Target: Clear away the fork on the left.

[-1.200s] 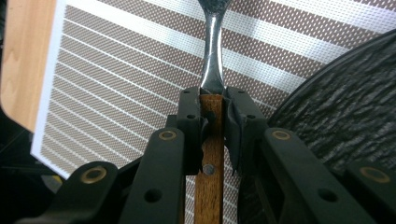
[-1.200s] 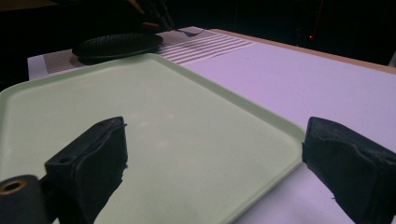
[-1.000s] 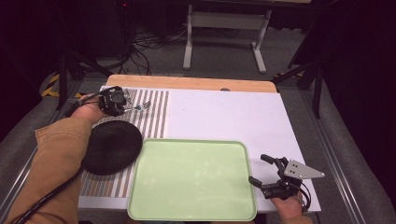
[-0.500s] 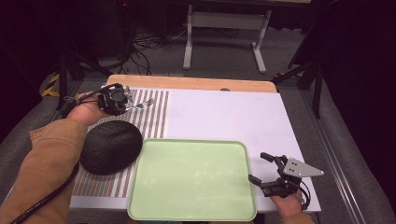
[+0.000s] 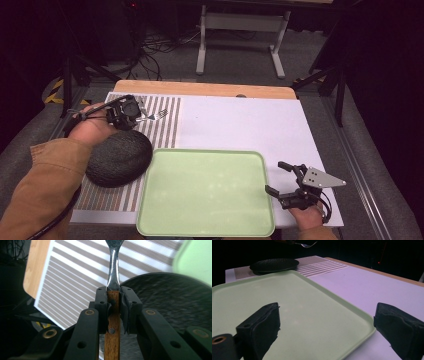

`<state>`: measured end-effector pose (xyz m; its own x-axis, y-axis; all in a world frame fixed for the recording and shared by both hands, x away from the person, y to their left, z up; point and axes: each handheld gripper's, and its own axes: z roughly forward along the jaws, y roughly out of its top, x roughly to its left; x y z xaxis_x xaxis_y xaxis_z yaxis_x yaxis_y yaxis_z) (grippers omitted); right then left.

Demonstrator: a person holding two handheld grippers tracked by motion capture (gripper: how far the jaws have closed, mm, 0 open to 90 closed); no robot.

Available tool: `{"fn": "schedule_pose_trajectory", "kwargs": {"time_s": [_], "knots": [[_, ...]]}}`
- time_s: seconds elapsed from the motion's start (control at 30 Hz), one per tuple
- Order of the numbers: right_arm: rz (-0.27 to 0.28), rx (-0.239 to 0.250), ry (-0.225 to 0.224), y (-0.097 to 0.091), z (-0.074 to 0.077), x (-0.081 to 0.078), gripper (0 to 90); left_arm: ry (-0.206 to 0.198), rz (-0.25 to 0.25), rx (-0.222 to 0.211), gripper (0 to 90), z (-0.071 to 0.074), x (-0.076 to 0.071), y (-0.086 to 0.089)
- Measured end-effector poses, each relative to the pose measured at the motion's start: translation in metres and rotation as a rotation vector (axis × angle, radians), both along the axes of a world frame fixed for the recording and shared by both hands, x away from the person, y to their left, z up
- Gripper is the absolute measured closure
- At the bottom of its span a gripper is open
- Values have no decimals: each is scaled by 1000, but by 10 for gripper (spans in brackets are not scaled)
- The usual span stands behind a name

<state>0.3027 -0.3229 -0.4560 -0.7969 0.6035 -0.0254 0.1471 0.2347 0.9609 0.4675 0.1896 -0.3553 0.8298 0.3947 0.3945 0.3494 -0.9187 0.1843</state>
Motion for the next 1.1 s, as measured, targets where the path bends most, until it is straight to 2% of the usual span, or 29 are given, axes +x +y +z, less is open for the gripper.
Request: {"fn": "schedule_pose_trajectory", "kwargs": {"time_s": [0.03, 0.07, 0.17, 0.23, 0.27, 0.4, 0.47, 0.57, 0.67, 0.83, 0.97, 1.03, 1.1], "knots": [[-1, -2, -1, 0, 0, 0, 72, 0, 0, 0, 774, 0, 0, 0], [4, -3, 0, 0, 0, 1, 72, 8, 9, -24, 774, 1, -6, -3], [4, -3, -1, 1, 0, 2, 72, 27, 13, -55, 774, 4, -18, -8], [4, -7, -1, 1, 0, 2, 72, 27, 9, -61, 774, 5, -22, -10], [5, -5, -2, 2, 0, 2, 72, 30, 15, -80, 774, 6, -30, -14], [7, -5, -1, 2, 0, 3, 72, 34, 23, -108, 774, 10, -42, -19], [7, -7, 0, 3, 0, 3, 72, 52, 29, -148, 774, 11, -50, -20], [8, -6, -2, 3, 0, 2, 72, 61, 39, -166, 774, 10, -55, -21], [10, -5, -2, 3, 0, 2, 72, 71, 45, -207, 774, 6, -63, -22], [12, -9, 0, 4, 0, 2, 72, 117, 51, -276, 774, -2, -74, -22], [12, -9, 1, 4, 0, 2, 72, 134, 40, -295, 774, -9, -79, -26], [10, -9, 1, 4, 0, 2, 72, 141, 37, -318, 774, -13, -82, -29], [12, -9, 1, 4, 0, 2, 72, 148, 36, -319, 774, -17, -87, -32]]}}
